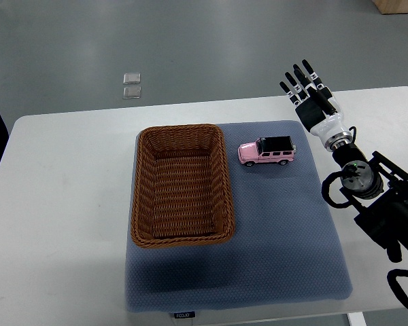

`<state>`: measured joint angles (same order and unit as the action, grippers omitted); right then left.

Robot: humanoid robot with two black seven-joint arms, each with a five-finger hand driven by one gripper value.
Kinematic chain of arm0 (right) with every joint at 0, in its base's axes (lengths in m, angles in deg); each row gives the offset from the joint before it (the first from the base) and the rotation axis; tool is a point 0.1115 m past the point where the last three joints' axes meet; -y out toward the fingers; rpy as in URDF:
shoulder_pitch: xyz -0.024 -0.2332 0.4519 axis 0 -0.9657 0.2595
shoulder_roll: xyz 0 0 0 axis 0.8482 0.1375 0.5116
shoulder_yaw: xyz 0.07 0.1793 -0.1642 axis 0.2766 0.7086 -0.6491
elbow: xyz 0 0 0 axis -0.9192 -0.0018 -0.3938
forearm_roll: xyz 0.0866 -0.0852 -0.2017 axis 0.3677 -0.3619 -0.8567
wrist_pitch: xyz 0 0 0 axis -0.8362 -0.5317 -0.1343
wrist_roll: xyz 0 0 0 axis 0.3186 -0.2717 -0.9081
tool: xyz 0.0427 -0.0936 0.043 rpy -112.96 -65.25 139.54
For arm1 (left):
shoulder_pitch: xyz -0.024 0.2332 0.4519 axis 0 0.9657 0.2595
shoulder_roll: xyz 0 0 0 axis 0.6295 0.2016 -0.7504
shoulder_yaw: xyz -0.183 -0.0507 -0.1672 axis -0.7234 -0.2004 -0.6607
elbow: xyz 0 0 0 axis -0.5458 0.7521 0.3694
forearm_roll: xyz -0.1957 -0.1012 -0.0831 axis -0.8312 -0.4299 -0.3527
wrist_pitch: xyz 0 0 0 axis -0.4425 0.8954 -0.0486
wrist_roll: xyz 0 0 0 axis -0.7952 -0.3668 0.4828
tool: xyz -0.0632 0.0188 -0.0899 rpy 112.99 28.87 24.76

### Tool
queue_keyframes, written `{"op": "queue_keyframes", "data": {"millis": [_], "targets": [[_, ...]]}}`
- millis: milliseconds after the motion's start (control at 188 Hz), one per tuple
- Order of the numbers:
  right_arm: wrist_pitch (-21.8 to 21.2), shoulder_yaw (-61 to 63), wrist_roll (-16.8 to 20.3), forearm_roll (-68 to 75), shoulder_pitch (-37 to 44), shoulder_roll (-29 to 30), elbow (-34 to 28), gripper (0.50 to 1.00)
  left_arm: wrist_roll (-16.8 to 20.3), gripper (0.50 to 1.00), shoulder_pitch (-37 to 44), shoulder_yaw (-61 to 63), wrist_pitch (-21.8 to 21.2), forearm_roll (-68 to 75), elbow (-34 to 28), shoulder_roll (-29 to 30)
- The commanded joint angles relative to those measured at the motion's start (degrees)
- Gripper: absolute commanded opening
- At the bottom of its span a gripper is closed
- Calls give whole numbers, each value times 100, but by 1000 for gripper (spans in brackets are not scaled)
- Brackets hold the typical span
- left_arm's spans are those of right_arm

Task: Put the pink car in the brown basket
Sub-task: 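Move the right hand down over the pink toy car, then close the right hand fingers around the pink car's black roof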

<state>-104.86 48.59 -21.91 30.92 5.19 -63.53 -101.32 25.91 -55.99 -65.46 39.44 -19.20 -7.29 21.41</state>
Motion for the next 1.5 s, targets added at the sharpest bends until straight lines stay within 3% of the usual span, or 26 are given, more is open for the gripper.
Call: {"op": "queue_keyframes", "data": {"millis": [0,384,581,693,805,810,1055,1493], "targets": [[-9,0,0,-3,0,0,0,911,9,1000,0,1,1,0,0,0],[-264,-624,35,-671,325,-132,-27,909,26,1000,0,1,1,-8,0,0],[-360,-2442,325,-3473,1564,-1028,-141,909,17,1000,0,1,1,-8,0,0],[-378,-3674,378,-5250,2355,-1327,-290,909,17,1000,0,-8,1,-8,0,0],[-396,-4307,589,-6006,2725,-1424,-352,909,26,1000,0,-8,1,-8,0,0],[-448,-4786,711,-6354,2933,-1441,-447,909,18,1000,0,-17,1,0,0,0],[-413,-5485,1125,-6481,3067,-1318,-545,909,17,1000,0,-26,1,0,0,0],[-88,-5493,1274,-6498,2742,-1301,-484,907,17,1000,0,-17,1,-8,0,0]]}}
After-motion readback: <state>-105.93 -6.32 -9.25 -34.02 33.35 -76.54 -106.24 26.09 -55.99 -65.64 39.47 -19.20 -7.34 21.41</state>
